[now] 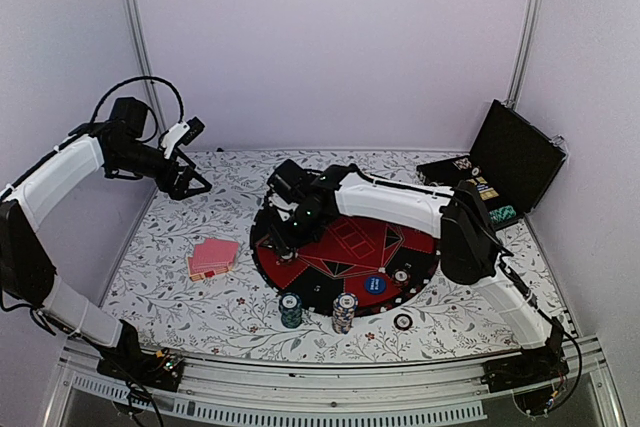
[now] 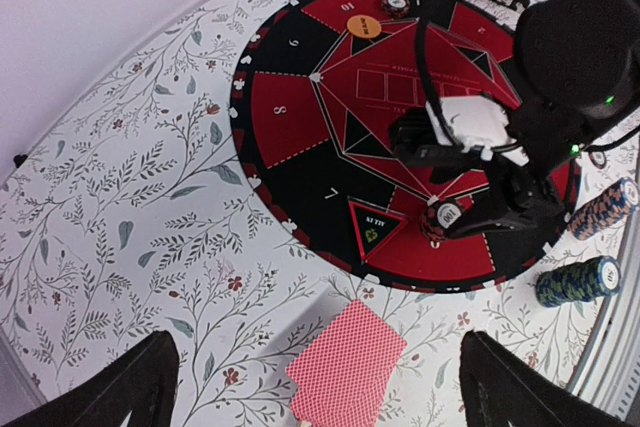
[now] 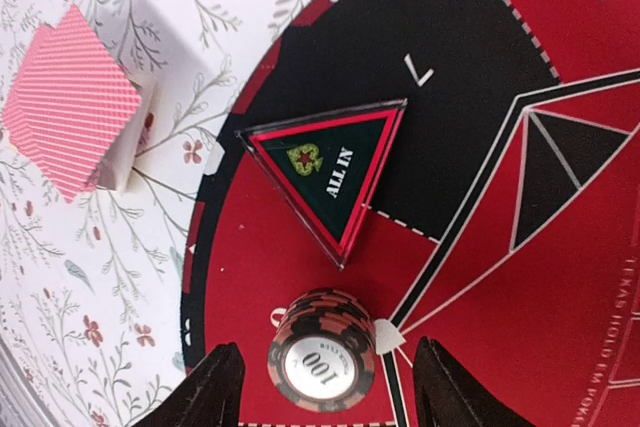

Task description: Distribute texas hold em gaming equipment

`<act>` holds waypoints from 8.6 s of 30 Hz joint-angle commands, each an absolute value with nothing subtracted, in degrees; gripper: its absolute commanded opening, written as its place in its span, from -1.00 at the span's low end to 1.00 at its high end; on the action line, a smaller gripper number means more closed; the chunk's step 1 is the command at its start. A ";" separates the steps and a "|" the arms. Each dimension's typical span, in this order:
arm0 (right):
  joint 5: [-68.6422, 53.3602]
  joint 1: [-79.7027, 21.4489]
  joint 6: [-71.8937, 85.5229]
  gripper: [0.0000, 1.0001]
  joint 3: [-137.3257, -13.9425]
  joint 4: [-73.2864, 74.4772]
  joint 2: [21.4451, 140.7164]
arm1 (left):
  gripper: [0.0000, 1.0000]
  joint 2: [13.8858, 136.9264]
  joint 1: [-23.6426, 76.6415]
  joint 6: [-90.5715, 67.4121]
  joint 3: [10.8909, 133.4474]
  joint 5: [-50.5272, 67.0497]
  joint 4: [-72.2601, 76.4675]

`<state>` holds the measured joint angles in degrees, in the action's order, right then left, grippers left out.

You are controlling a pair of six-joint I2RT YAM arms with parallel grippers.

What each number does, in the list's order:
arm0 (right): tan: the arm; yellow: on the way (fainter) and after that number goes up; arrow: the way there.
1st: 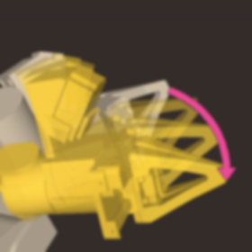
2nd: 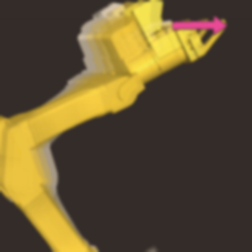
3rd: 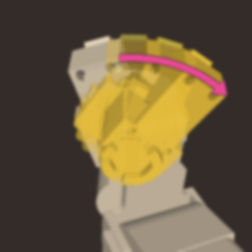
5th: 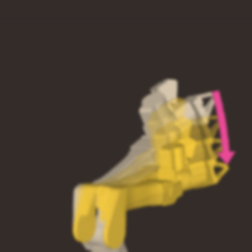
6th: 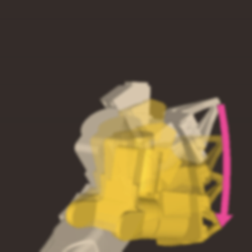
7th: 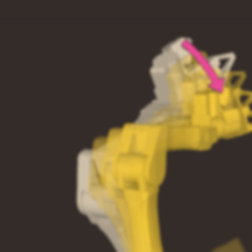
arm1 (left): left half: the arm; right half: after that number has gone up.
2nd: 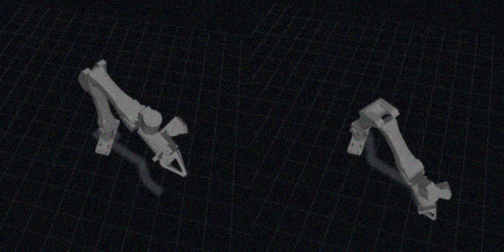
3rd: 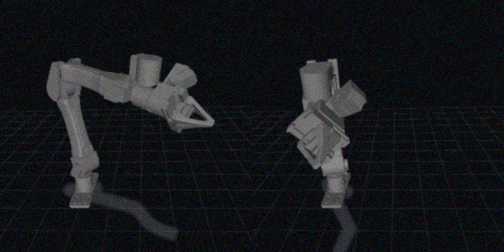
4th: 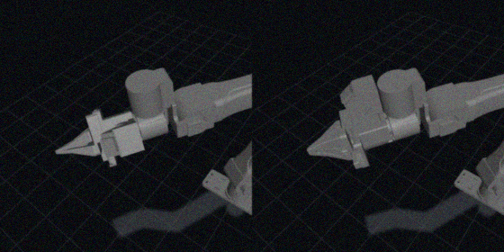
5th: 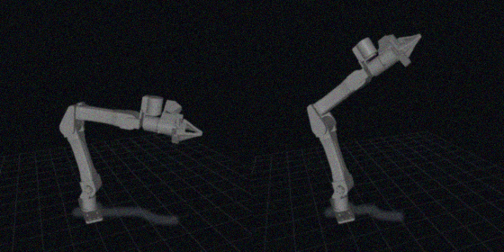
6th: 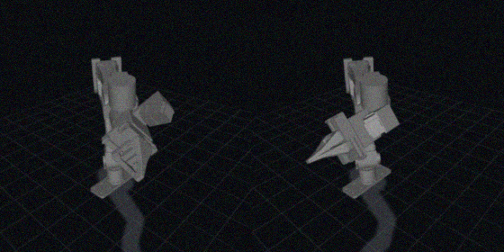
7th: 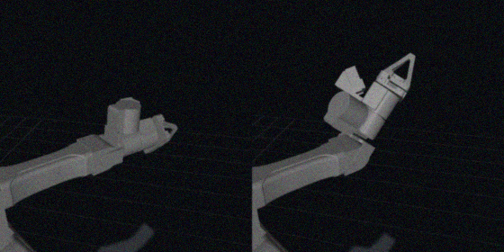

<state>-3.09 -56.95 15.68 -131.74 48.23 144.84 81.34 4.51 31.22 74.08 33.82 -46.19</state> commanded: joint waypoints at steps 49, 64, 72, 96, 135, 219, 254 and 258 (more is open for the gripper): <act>-1.71 -67.41 25.14 0.63 -84.10 50.85 106.29 | 0.99 80.77 5.27 31.02 76.26 33.15 -48.04; -2.57 -67.44 24.52 0.40 -83.76 50.02 107.75 | 0.99 80.58 5.26 31.20 76.20 32.74 -48.03; -2.35 -67.41 24.52 0.25 -83.23 50.16 108.11 | 0.99 80.51 5.22 31.28 76.16 32.60 -48.00; -1.11 -67.51 24.25 -0.18 -85.15 52.92 107.02 | 0.99 81.04 5.27 31.29 76.64 32.81 -48.01; 5.71 -39.27 20.57 -0.34 -70.06 44.00 98.91 | 0.99 81.39 5.25 31.25 77.43 32.90 -48.34; -6.15 -66.59 22.92 0.79 -84.94 50.58 109.31 | 0.99 81.36 5.26 31.83 78.13 32.34 -48.76; -2.82 -66.55 22.15 0.24 -84.44 49.36 113.56 | 0.99 80.77 5.27 32.24 77.87 31.73 -48.96; -2.22 -66.58 21.98 0.26 -84.46 50.00 113.72 | 0.99 80.77 5.26 32.32 77.87 31.64 -48.96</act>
